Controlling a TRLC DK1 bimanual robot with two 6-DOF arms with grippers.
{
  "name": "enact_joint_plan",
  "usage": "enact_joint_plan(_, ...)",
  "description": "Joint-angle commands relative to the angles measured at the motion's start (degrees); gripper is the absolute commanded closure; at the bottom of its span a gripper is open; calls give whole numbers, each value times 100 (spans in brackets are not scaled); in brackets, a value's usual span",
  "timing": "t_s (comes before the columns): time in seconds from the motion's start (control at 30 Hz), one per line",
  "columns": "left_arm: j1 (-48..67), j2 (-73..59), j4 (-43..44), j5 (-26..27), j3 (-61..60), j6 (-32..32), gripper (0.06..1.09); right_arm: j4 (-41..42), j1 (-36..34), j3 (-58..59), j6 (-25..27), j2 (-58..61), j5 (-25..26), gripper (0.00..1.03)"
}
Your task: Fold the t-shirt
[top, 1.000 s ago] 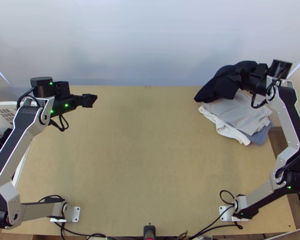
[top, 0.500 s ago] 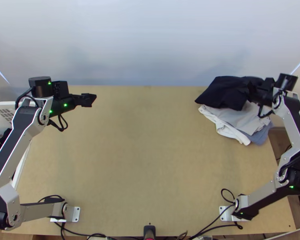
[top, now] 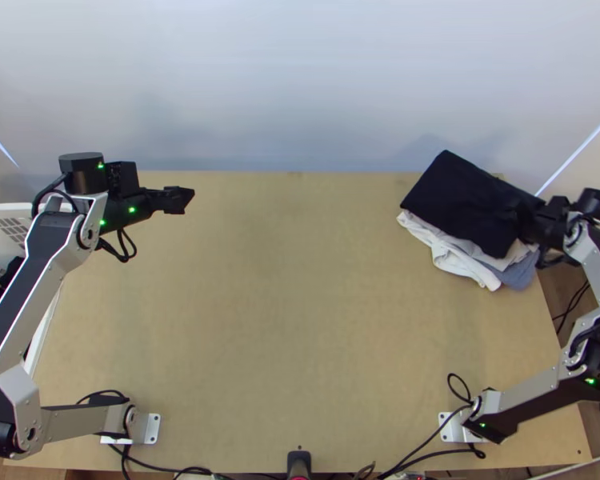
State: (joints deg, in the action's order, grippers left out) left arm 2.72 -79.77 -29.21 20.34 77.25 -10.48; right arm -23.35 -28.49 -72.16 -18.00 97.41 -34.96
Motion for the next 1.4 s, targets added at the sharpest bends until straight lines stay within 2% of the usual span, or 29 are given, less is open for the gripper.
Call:
enact_joint_plan(0.0, 9, -4, -6, 5, 0, 2, 10, -2, -456, 202, 350, -213, 103, 4)
enact_joint_plan(0.1, -35, 14, -23, 14, -17, 11, 10, 50, -596, 185, 578, -530, 569, 4)
enact_joint_plan(0.2, -61, 40, -23, 23, -61, 11, 10, 437, -623, 273, 895, -978, 1510, 4)
enact_joint_plan(0.27, -70, 40, -23, 32, -88, 11, 10, 1043, -561, 484, 1202, -1426, 2090, 4)
enact_joint_plan(0.33, -79, 40, -23, 32, -88, 2, 10, 1905, -271, 774, 1527, -1927, 2433, 4)
enact_joint_plan(0.43, -114, 23, 3, 32, -79, -24, 10, 2564, 520, 923, 2160, -2358, 3004, 4)
enact_joint_plan(0.6, -184, -4, 30, 32, -70, -59, 10, 3592, 1830, 1424, 2617, -2261, 3681, 4)
enact_joint_plan(0.67, -211, 23, 38, 32, -52, -86, 10, 4331, 2058, 1837, 2732, -1971, 3830, 4)
enact_joint_plan(0.73, -272, 93, 30, 23, -52, -86, 10, 4708, 2058, 2136, 2749, -1496, 3883, 4)
enact_joint_plan(0.87, -483, 286, -76, 32, -88, -103, 10, 5587, 1487, 2435, 2644, -371, 4015, 4)
enact_joint_plan(0.97, -597, 515, -137, -135, -272, -112, 10, 5816, 1118, 2426, 2380, 156, 4129, 4)
enact_joint_plan(1.13, -993, 664, -23, -364, -483, -68, 10, 5904, 748, 2347, 2433, 736, 4287, 4)
enact_joint_plan(1.27, -1204, 682, 65, -619, -597, -68, 10, 5895, 555, 2162, 2485, 604, 4296, 4)
enact_joint_plan(1.37, -1344, 770, 126, -636, -668, -130, 10, 5851, 485, 1987, 2512, -55, 4305, 4)
